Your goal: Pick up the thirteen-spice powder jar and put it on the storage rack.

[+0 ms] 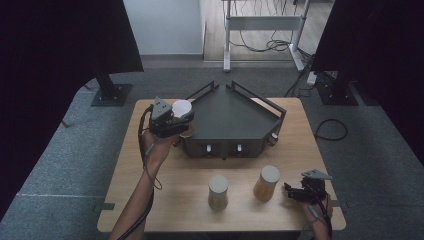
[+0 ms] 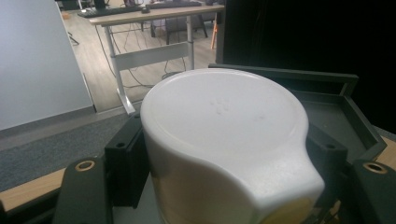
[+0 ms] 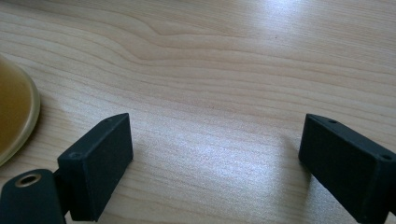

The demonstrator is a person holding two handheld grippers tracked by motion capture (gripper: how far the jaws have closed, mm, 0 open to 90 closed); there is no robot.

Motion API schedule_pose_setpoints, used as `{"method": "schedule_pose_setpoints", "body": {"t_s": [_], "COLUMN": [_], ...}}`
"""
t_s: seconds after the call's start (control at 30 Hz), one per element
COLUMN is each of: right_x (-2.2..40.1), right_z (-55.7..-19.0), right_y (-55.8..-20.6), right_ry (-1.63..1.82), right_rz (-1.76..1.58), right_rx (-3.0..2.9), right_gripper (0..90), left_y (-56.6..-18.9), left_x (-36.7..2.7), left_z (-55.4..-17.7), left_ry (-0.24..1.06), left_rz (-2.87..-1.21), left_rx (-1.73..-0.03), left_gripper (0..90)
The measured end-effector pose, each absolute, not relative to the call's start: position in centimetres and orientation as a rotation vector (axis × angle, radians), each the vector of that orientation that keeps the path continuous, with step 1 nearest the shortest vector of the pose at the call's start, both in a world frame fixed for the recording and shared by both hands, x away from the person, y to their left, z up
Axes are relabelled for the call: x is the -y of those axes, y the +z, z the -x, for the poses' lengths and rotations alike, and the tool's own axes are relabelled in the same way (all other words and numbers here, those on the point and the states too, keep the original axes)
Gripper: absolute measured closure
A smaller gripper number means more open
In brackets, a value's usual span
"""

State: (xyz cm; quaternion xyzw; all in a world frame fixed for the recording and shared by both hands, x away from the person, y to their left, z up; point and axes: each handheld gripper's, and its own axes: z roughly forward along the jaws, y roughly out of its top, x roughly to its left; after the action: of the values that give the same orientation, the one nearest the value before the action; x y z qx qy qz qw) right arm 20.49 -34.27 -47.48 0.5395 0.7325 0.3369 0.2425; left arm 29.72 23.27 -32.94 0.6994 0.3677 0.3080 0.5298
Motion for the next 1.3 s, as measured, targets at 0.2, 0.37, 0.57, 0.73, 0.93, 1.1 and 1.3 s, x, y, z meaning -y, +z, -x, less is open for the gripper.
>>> {"method": "schedule_pose_setpoints", "body": {"t_s": [0.2, 0.37, 0.57, 0.73, 0.93, 1.1, 1.3], "right_x": [34.3, 34.3, 34.3, 34.3, 34.3, 34.4, 34.4], "right_z": [-20.5, -20.5, -20.5, -20.5, -20.5, -20.5, -20.5], "right_y": [-47.5, -47.5, -47.5, -47.5, -47.5, -47.5, -47.5], "right_ry": [0.921, 0.921, 0.921, 0.922, 0.922, 0.923, 0.923], "right_rz": [-1.474, -1.474, -1.473, -1.473, -1.472, -1.47, -1.47], "right_rx": [-2.003, -2.003, -2.003, -2.004, -2.006, -2.006, -2.007], "right_gripper": [9.3, 9.3, 9.3, 9.3, 9.3, 9.3, 9.3], "left_y": [-33.0, -32.8, -32.8, -32.7, -32.7, -32.8, -32.8], "left_x": [-23.1, -22.9, -22.7, -22.3, -21.7, -21.2, -20.7], "left_z": [-30.4, -31.1, -31.9, -32.5, -33.1, -33.5, -33.9], "left_ry": [0.733, 0.73, 0.716, 0.709, 0.711, 0.708, 0.706], "left_rz": [-1.666, -1.674, -1.667, -1.664, -1.672, -1.674, -1.678], "left_rx": [-0.888, -0.897, -0.905, -0.914, -0.921, -0.927, -0.933], "left_gripper": [30.3, 30.3, 30.3, 30.3, 30.3, 30.3, 30.3]}}
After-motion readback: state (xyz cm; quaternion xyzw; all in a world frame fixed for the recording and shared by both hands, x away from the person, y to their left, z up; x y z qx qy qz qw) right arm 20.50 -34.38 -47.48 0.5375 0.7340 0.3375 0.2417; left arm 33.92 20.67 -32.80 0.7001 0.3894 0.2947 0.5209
